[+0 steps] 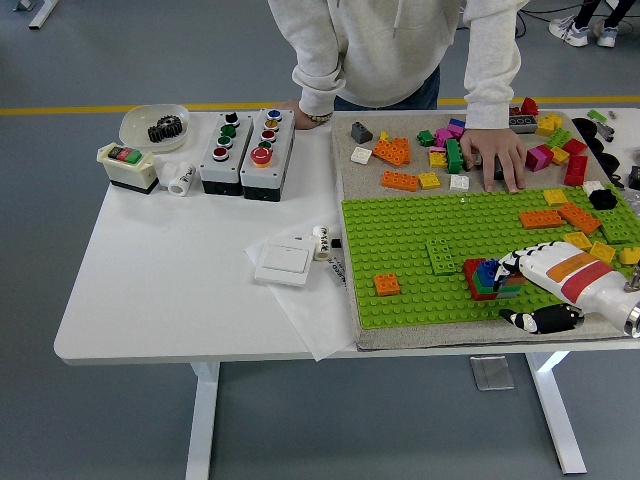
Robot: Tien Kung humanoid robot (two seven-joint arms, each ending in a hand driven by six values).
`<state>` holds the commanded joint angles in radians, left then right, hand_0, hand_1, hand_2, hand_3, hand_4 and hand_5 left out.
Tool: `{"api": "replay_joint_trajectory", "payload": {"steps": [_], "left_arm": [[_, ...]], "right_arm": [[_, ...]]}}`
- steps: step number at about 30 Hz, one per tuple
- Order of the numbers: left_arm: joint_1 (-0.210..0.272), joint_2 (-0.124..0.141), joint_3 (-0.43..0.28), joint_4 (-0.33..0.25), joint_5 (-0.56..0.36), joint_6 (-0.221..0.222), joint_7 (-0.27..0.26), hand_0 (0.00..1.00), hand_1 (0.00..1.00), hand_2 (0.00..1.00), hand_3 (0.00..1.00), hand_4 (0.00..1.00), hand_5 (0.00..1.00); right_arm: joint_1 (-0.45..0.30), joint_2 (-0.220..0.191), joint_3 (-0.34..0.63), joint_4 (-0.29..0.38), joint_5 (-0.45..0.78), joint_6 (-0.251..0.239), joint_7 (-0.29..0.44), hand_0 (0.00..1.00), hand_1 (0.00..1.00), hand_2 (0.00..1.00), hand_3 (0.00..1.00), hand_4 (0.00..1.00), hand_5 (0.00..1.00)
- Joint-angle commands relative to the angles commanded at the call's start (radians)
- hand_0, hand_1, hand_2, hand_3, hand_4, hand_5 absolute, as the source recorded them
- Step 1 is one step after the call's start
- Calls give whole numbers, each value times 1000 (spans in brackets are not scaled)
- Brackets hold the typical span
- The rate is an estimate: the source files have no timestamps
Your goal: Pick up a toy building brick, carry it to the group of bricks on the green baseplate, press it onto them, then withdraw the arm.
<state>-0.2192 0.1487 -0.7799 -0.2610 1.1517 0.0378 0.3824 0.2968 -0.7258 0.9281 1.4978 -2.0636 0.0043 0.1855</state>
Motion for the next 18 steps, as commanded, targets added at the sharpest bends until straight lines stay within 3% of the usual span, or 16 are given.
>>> {"api": "replay_joint_trajectory", "payload": {"steps": [18], "left_arm": [[-3, 1, 6, 0, -10, 3, -1, 772, 763, 724, 600, 675, 594]], "right_arm": [[16, -10, -26, -5, -16, -2, -4, 699, 696, 721, 576, 721, 393]]}}
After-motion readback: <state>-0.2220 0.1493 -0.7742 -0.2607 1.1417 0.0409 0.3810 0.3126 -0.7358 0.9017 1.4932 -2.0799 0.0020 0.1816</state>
